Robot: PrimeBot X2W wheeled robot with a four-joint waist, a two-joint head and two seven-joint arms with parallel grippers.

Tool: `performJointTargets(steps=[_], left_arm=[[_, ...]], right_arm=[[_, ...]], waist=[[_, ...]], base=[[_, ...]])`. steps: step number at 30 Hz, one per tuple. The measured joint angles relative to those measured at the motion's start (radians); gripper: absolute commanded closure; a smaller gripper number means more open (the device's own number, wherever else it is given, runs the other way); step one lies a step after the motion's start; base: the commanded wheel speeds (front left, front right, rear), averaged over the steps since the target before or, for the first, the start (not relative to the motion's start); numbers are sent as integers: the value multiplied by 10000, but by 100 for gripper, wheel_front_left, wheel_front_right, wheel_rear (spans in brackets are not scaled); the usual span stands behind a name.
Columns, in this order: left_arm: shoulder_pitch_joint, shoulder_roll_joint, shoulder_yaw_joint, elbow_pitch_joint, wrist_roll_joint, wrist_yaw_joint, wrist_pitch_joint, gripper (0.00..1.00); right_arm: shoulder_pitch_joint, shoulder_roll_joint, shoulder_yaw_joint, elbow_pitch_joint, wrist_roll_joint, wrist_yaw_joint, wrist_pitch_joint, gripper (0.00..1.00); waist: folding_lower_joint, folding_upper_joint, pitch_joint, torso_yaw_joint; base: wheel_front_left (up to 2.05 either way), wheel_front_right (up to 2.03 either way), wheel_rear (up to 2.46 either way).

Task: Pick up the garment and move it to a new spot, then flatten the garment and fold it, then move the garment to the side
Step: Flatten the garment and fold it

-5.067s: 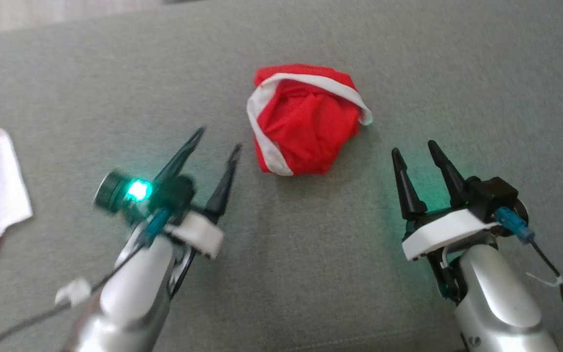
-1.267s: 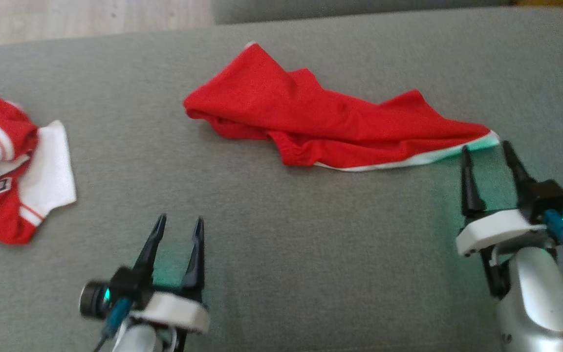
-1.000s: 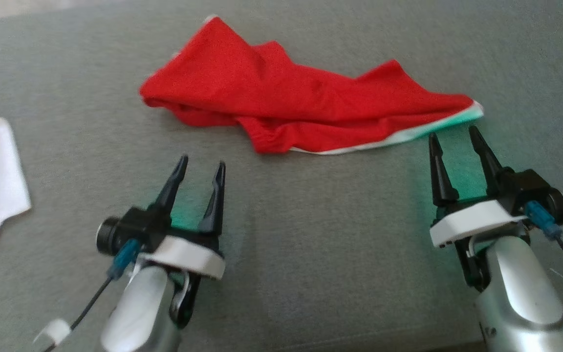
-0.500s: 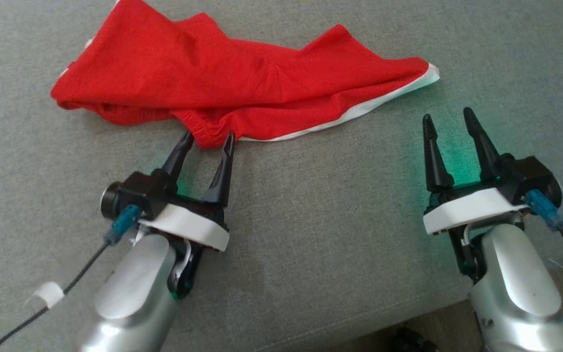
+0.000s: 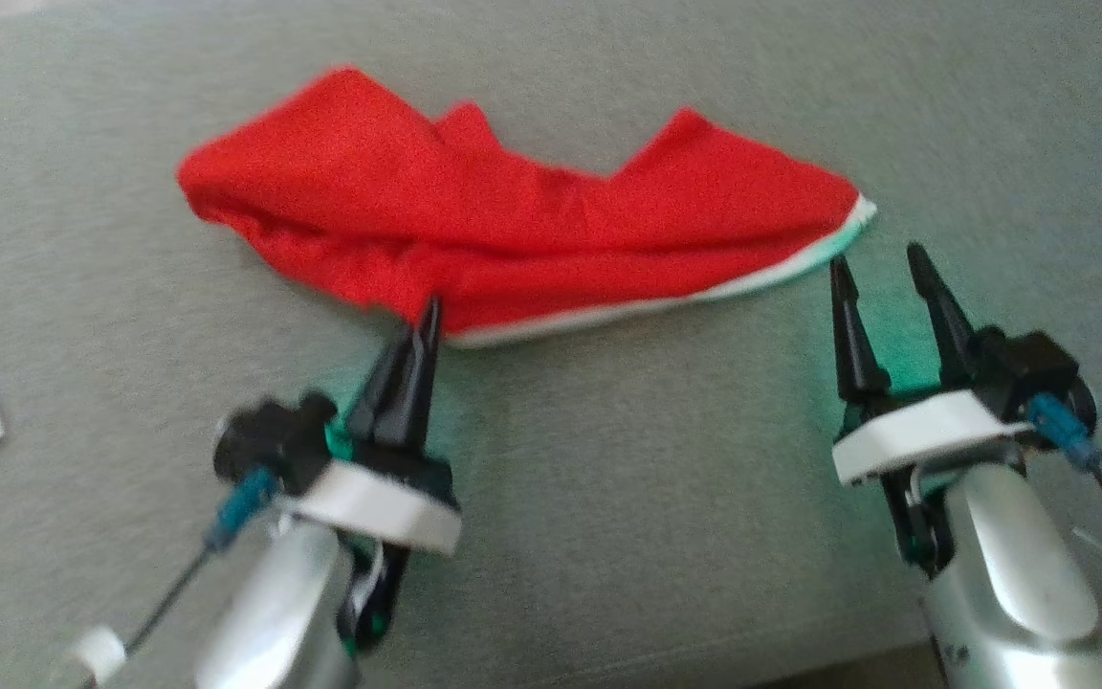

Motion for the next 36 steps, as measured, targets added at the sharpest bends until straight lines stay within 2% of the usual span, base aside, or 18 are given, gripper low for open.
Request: performJointTargets(steps=[6, 12, 20, 21, 24, 25, 26, 30, 34, 36], left_arm=[[1627, -42, 174, -267, 140, 0, 29, 100], [2376, -15, 721, -263, 311, 0, 29, 100], [1825, -58, 1574, 1216, 844, -2, 31, 100], [1670, -88, 1714, 1492, 943, 0, 29, 97], [1313, -217, 2104, 2355, 1281, 59, 31, 56], [1276, -288, 2234, 2568, 1360, 98, 31, 32], [1286, -347, 2364, 2723, 1444, 140, 31, 0], [1427, -414, 2819, 2869, 1824, 368, 31, 0], [2053, -512, 3264, 2086, 2270, 464, 31, 0], [2539, -539, 3450, 1561, 2633, 656, 31, 0]], right_arm=[[694, 4, 17, 334, 84, 0, 0, 0], [782, 6, 184, 380, 236, 0, 0, 0], [773, 13, 311, 410, 236, 0, 0, 0], [774, 13, 314, 420, 236, 0, 0, 0], [782, 13, 305, 453, 238, 0, 0, 0], [789, 12, 291, 460, 251, 0, 0, 0], [790, 12, 293, 454, 280, 0, 0, 0], [908, 13, 282, 389, 414, 0, 0, 0], [1220, 13, 215, 203, 504, 0, 0, 0], [1470, 13, 207, 130, 504, 0, 0, 0]], waist=[[-1, 0, -790, 956], [-3, 0, -1359, 1649], [1, 0, -1181, 1244], [0, 0, -1165, 1167], [2, 0, -1217, 989], [1, 0, -1281, 962], [0, 0, -1355, 938], [0, 0, -1692, 913], [0, 0, -2079, 990], [-1, 0, -2280, 1043]], base=[[0, 0, 0], [0, 0, 0], [0, 0, 0], [0, 0, 0], [0, 0, 0], [0, 0, 0], [0, 0, 0], [0, 0, 0], [0, 0, 0], [0, 0, 0]])
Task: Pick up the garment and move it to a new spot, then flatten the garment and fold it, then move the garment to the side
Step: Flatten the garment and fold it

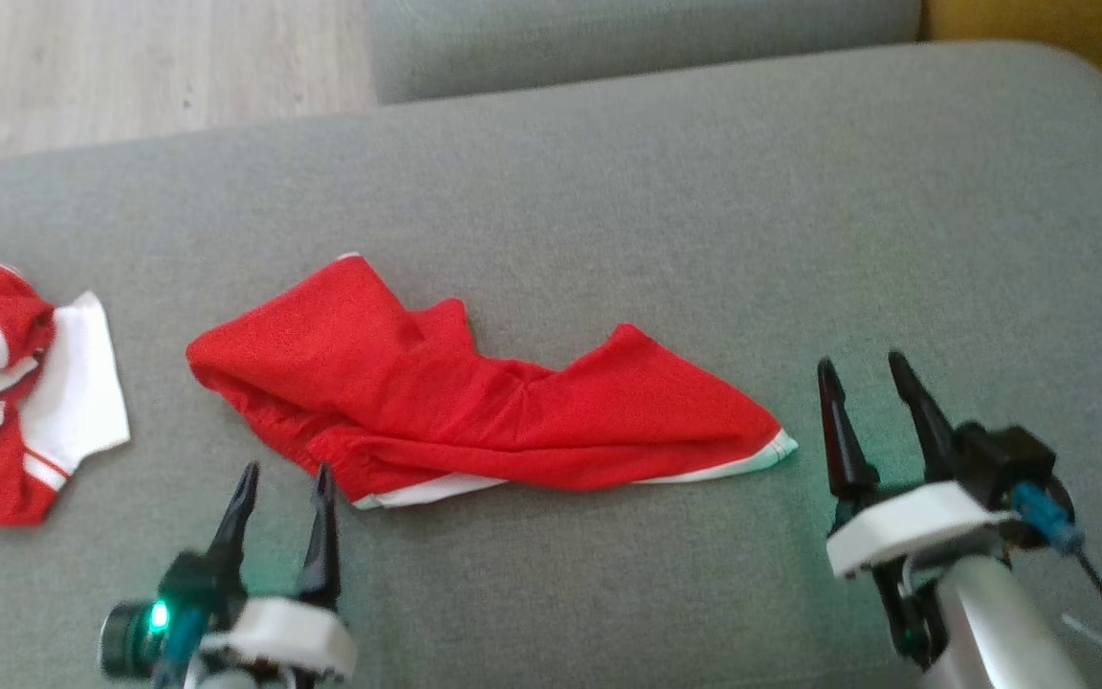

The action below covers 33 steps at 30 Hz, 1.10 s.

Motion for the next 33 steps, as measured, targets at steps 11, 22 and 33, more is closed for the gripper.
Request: performJointTargets(steps=[11, 22, 33], left_arm=[[1709, -102, 169, -882, 817, 211, 0, 0], [1354, -144, -222, -865, 811, -77, 0, 0], [832, -155, -865, -851, 604, -230, 0, 0]], right_arm=[[1074, 2, -186, 268, 0, 0, 2, 0], [789, 4, 38, 1164, 153, 0, 2, 0], [-476, 2, -136, 3254, 228, 0, -38, 6]], waist=[[-1, 0, -750, 259], [2, 0, -218, 362], [3, 0, 436, 1185]], base=[[0, 0, 0], [0, 0, 0], [0, 0, 0]])
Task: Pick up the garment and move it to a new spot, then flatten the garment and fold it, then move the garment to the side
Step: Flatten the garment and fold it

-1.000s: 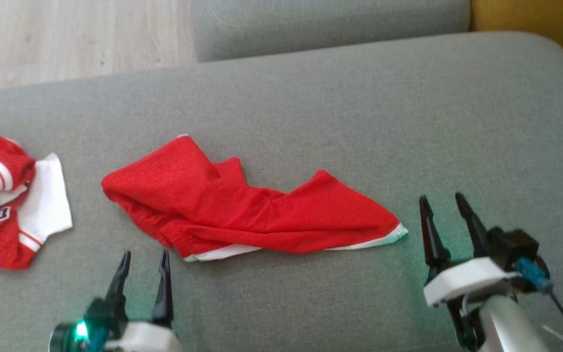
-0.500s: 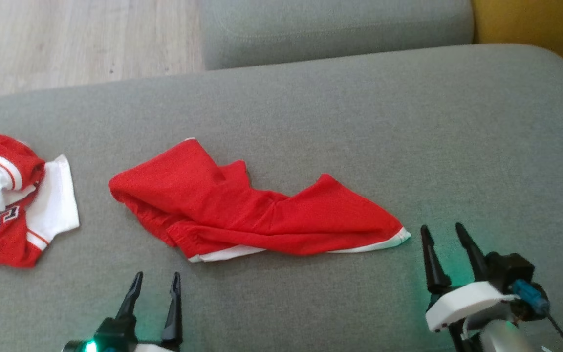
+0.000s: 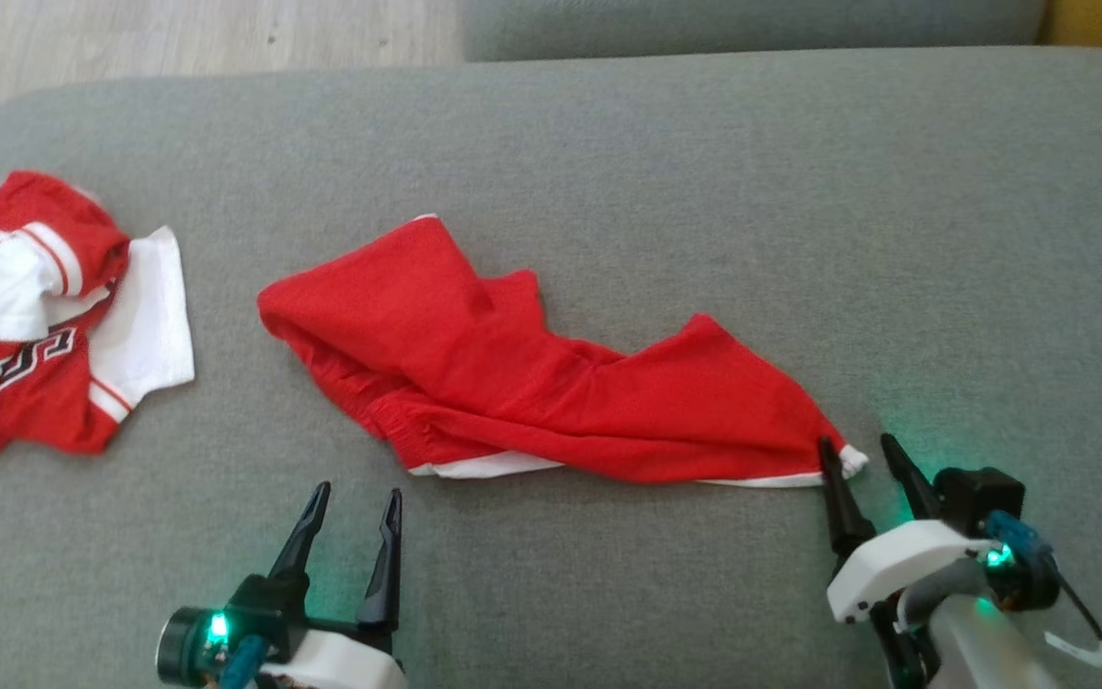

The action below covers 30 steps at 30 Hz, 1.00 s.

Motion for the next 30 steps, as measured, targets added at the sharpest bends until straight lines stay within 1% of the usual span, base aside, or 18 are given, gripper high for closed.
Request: performJointTargets(steps=[1, 2, 3, 4, 5, 6, 7, 8, 9, 11, 12, 13, 14, 15, 16, 30], left_arm=[[-1, 0, -2, -4, 0, -2, 0, 0], [-1, 0, -2, -4, 0, -4, 0, 0], [-1, 0, -4, -4, -6, -35, 0, 0], [-1, 0, -10, -6, -65, -48, 0, 0], [-2, 0, -21, -8, -107, -73, 0, 0], [-2, 0, -44, -8, -153, -75, 0, 0], [-3, 0, -65, -8, -163, -75, 0, 0], [-5, 0, -102, -8, -163, -75, 0, 0], [-7, 0, -157, -6, -174, -77, 0, 0], [-15, -2, -247, -4, -267, -77, 0, 0], [-22, -2, -270, -4, -297, -77, 0, 0], [-36, -4, -286, -4, -326, -77, 0, 0], [-55, -2, -288, -2, -326, -79, 0, 0], [-71, -2, -288, 0, -326, -79, 0, 0], [-86, -2, -288, 2, -326, -79, 0, 0], [-163, -2, -263, 138, -326, -88, 0, 0]], right_arm=[[-32, 0, -59, 38, -4, 0, -15, 21], [-87, 0, -117, 69, -59, 0, -17, 31], [-169, 0, -155, 142, -111, 0, -19, 28], [-240, -6, -180, 205, -163, 0, -35, 19], [-281, -6, -186, 242, -178, 0, -44, 16], [-318, -4, -180, 295, -230, 0, -48, 19], [-351, -4, -174, 324, -265, 0, -48, 31], [-354, -4, -174, 332, -265, 0, -58, 49], [-354, -4, -173, 336, -265, 0, -84, 55], [-353, -6, -176, 349, -265, 0, -104, 60], [-352, -6, -174, 353, -263, 0, -104, 60], [-352, -6, -171, 351, -263, 0, -104, 55], [-352, -6, -169, 351, -263, 0, -105, 42], [-352, -6, -161, 351, -263, 0, -107, 15], [-352, -6, -144, 349, -263, 0, -119, 0], [-185, -4, 81, 169, -261, 0, -92, 0]], waist=[[-1, 0, 47, 40], [-1, 0, 88, 75], [-1, 0, 121, 98], [-1, 0, 149, 110], [0, 0, 167, 107], [-1, 0, 177, 94], [-2, 0, 190, 78], [-1, 0, 202, 61], [-1, 0, 214, 45], [-1, 0, 232, 14], [-1, 0, 238, 1], [-1, 0, 245, -9], [-1, 0, 251, -21], [-1, 0, 253, -32], [-2, 0, 254, -42], [-1, 0, 85, -59]], base=[[0, 0, 0], [0, 0, 0], [0, 0, 0], [0, 0, 0], [0, 0, 0], [0, 0, 0], [0, 0, 0], [0, 0, 0], [0, 0, 0], [0, 0, 0], [0, 0, 0], [0, 0, 0], [0, 0, 0], [0, 0, 0], [0, 0, 0], [0, 0, 0]])
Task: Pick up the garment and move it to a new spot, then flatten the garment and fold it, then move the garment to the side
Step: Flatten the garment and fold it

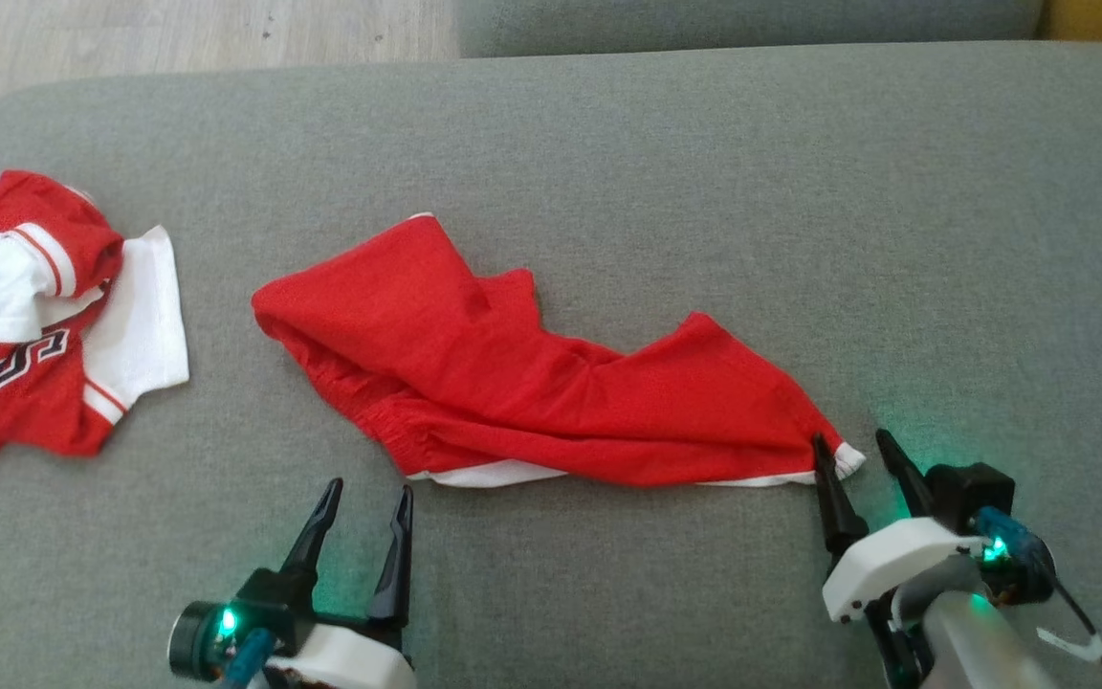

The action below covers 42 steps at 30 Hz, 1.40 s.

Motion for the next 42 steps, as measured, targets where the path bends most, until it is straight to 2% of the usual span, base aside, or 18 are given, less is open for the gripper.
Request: performJointTargets(steps=[10, 11, 12, 14, 21, 32, 42], left_arm=[[5, 0, 4, 2, 4, -40, 0, 0], [5, 0, 8, 2, 6, -40, 0, 0], [5, 0, 10, 2, 6, -42, 0, 0], [5, 0, 12, 2, 6, -44, 0, 0], [5, 0, -33, 25, -27, -146, 0, 0], [-276, 12, -1091, 786, -744, -337, 0, 0], [-1044, 219, -1007, 817, -813, -337, 0, 0]], right_arm=[[289, -52, 485, -36, -92, -2, -42, 0], [282, -81, 548, -10, -92, -2, -44, 7], [273, -105, 604, 10, -92, -2, -48, 32], [268, -119, 677, 61, -90, -2, -58, 100], [268, 17, 497, 113, -161, 0, -117, 100], [268, 42, 351, -288, -219, 0, -115, 100], [201, 44, 520, -669, -159, 2, -117, 100]], waist=[[-1, 0, -51, 21], [-1, 0, -52, 22], [-1, 0, -53, 21], [-1, 0, -50, 20], [-1, 0, 1, -2], [0, 0, 285, -148], [0, 0, 694, -395]], base=[[0, 0, 0], [0, 0, 0], [0, 0, 0], [0, 0, 0], [0, 0, 0], [0, 0, 0], [0, 0, 0]])
